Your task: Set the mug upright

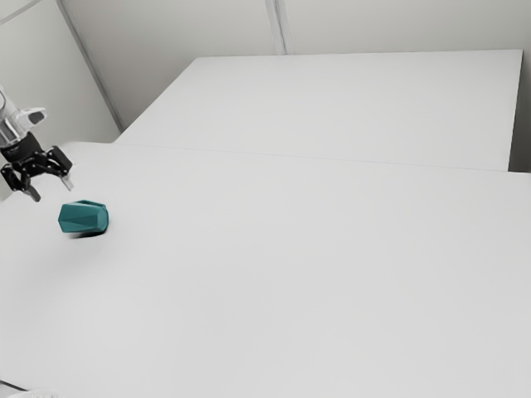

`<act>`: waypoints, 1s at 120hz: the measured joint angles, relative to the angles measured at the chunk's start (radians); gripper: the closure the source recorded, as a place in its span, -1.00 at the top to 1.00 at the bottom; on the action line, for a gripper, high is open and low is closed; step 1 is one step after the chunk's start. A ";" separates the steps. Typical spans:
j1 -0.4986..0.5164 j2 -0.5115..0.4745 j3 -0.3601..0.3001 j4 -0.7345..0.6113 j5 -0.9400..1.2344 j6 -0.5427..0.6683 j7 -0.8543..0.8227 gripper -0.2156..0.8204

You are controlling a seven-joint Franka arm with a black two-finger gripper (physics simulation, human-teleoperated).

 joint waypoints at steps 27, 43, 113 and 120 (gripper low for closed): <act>0.076 0.108 0.001 0.087 -0.053 0.043 0.145 0.58; 0.094 0.181 0.002 0.142 -0.093 0.056 0.229 0.58; 0.106 0.425 0.028 0.349 -0.265 0.096 0.540 0.58; 0.106 0.440 0.031 0.355 -0.287 0.103 0.563 0.58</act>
